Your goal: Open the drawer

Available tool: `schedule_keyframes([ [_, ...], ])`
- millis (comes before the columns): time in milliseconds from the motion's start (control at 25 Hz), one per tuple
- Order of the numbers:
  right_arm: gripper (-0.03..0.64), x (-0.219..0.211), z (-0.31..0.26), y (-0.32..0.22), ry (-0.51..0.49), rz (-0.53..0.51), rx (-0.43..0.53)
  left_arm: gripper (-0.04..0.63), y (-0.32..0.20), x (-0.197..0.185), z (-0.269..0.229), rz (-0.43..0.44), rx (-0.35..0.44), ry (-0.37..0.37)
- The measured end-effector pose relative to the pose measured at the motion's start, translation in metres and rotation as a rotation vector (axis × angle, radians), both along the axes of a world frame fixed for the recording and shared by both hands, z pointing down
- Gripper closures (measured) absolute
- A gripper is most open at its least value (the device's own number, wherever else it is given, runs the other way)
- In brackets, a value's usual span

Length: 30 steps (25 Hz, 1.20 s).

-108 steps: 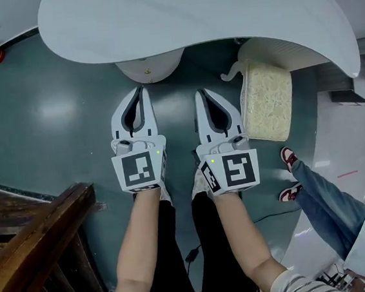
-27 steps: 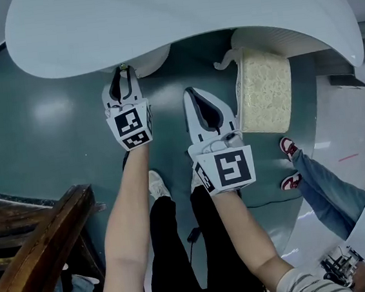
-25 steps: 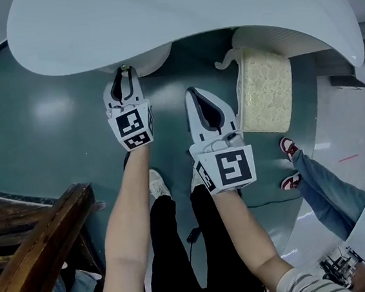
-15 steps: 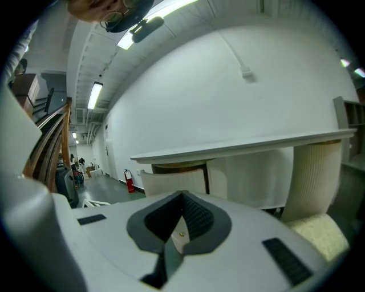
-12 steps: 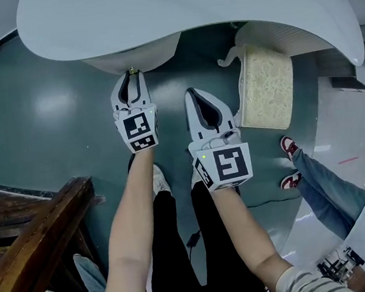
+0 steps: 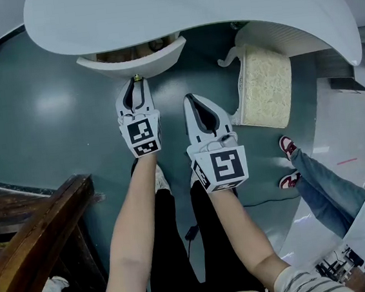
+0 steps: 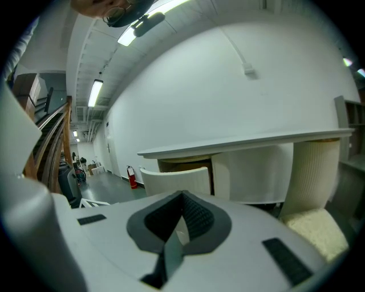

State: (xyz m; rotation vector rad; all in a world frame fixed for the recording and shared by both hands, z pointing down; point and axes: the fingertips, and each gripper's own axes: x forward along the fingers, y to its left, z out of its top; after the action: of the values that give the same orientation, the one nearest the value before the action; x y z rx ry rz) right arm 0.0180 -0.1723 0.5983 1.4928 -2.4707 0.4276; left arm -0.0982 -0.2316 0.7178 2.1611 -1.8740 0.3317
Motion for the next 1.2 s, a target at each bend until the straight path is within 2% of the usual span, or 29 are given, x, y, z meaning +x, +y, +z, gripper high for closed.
schedule_keyframes([
  [1200, 0.603, 0.005, -0.006, 0.032, 0.009, 0.015, -0.038, 0.497, 0.073, 0.008, 0.003, -0.007, -0.092, 0.038],
])
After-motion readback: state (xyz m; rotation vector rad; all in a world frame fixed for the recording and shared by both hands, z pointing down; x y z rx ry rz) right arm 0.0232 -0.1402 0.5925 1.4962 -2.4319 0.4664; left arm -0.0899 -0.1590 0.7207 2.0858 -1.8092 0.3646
